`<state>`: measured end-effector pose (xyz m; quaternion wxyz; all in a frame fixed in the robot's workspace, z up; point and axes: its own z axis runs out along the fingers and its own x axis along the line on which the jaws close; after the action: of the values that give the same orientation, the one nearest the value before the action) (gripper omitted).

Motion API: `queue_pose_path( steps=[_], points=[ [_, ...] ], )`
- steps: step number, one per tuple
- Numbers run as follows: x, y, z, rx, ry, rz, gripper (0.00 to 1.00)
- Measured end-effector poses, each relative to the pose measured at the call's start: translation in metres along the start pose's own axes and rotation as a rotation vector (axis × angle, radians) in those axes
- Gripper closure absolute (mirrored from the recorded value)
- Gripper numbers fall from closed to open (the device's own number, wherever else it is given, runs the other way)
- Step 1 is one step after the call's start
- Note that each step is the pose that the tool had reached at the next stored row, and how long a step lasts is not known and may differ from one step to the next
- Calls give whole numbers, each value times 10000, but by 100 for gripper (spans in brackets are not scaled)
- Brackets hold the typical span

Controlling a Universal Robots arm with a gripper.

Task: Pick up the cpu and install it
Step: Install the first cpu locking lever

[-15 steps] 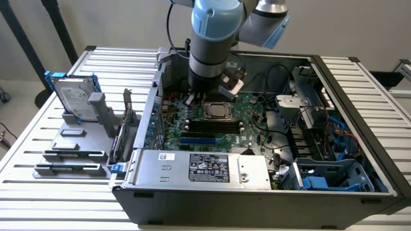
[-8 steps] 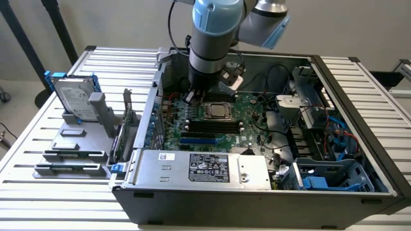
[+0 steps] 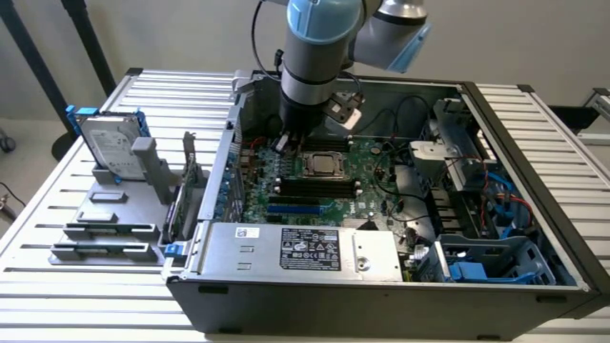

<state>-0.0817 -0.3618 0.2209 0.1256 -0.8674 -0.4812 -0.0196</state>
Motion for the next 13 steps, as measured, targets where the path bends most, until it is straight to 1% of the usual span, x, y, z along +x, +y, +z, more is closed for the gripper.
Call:
queue_pose_path(
  steps=[3, 6, 9, 13],
  points=[
    [15, -11, -16, -41, -132, -135, 89],
    [26, -19, -27, -48, -238, -345, 89],
    [34, -25, -31, -26, -318, -599, 89],
    [42, -30, -31, 22, -418, -1021, 89]
  ],
)
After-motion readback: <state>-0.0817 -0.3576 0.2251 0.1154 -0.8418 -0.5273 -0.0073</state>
